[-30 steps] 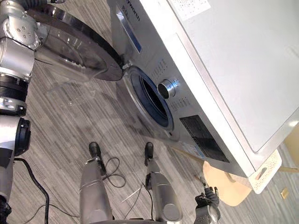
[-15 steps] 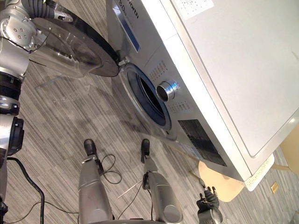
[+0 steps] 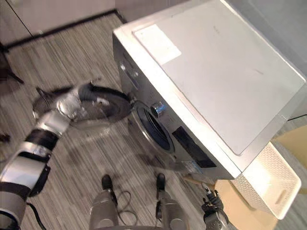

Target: Pick up the laundry basket with both hands and put the clothes into the washing machine.

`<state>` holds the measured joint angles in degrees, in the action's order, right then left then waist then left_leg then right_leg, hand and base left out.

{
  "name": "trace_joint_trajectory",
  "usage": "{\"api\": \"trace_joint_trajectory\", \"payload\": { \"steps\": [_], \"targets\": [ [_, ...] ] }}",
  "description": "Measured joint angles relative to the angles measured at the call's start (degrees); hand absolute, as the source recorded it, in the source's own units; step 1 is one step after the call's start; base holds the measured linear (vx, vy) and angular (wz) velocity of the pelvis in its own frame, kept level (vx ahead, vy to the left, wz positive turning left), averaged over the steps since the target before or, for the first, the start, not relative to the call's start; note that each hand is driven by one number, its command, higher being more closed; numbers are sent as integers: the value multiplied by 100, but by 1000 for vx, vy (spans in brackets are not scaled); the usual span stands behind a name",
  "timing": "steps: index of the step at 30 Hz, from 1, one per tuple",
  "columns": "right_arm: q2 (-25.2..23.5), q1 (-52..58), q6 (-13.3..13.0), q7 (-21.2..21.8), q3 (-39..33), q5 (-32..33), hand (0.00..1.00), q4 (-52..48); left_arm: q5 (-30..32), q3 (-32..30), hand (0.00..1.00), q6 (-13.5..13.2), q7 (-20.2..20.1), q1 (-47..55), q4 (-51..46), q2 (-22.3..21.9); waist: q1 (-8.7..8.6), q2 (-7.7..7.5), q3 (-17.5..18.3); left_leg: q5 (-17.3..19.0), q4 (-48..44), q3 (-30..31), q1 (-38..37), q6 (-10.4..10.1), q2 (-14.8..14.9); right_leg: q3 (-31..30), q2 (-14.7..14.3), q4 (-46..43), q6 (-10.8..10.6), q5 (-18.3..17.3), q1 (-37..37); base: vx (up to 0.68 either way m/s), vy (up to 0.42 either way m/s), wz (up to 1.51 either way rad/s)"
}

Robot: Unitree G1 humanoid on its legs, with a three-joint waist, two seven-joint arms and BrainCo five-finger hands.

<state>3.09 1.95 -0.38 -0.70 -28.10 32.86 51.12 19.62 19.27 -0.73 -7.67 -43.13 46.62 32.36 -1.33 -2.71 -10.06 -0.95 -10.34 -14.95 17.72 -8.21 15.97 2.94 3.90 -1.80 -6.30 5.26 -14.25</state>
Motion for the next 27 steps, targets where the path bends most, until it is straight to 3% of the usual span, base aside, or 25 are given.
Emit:
{"api": "trace_joint_trajectory", "payload": {
  "steps": [3, 9, 10, 12, 15, 19, 23, 27],
  "targets": [
    [221, -108, 82, 86, -141, -214, 0, 548, -109, -130, 0, -65, -98, 660, 215, -511, -107, 234, 231, -176, 679, -219, -632, 47, -342, -156, 195, -29, -71, -97, 202, 37, 54, -1],
    [244, -160, 89, 93, -304, -452, 0, 990, -445, -191, 0, -305, -200, 1414, 331, -961, -343, 341, 330, -194, 1048, -250, -1207, 75, -653, -299, 398, 114, -159, -137, 583, 15, 68, -8],
    [275, -164, 81, 84, -314, -473, 0, 1029, -445, -197, 0, -295, -134, 1637, 5, -992, -435, 364, 355, -194, 1070, -241, -1251, 88, -697, -297, 437, 140, -168, -140, 634, 31, 48, 1],
    [285, -143, 77, 62, -410, -527, 0, 1046, -448, -311, 0, -179, -36, 2160, -881, -1022, -459, 399, 376, -246, 1118, -218, -1264, 162, -745, -283, 468, 181, -185, -128, 646, 50, 36, 5],
    [270, 102, 47, -55, -711, -517, 0, 1060, -710, -1237, 0, -149, 419, 3712, -2776, -1229, -415, 496, 391, -271, 1184, 91, -1375, 191, -782, -16, 491, 220, -185, -191, 905, 93, 1, 36],
    [252, 288, -100, -62, -814, -406, 0, 1060, -891, -2129, 0, -163, 811, 4670, -3553, -1590, -281, 643, 558, -270, 1240, 250, -1497, 190, -808, 174, 517, 213, -184, -285, 1109, 51, 1, 26],
    [185, 277, -126, -74, -901, -369, 0, 1066, -1005, -2352, 0, -150, 1100, 4947, -2858, -2001, -248, 715, 608, -266, 1240, 280, -1596, 188, -805, 177, 511, 199, -149, -329, 1214, -47, 5, 5],
    [162, 353, -130, -259, -1027, -369, 0, 1121, -881, -2355, 0, 7, 1188, 4858, -1149, -2261, -342, 601, 673, -224, 1310, 158, -1660, 173, -783, 41, 482, 214, -123, -336, 1142, -82, 8, -13]
  ]
}}
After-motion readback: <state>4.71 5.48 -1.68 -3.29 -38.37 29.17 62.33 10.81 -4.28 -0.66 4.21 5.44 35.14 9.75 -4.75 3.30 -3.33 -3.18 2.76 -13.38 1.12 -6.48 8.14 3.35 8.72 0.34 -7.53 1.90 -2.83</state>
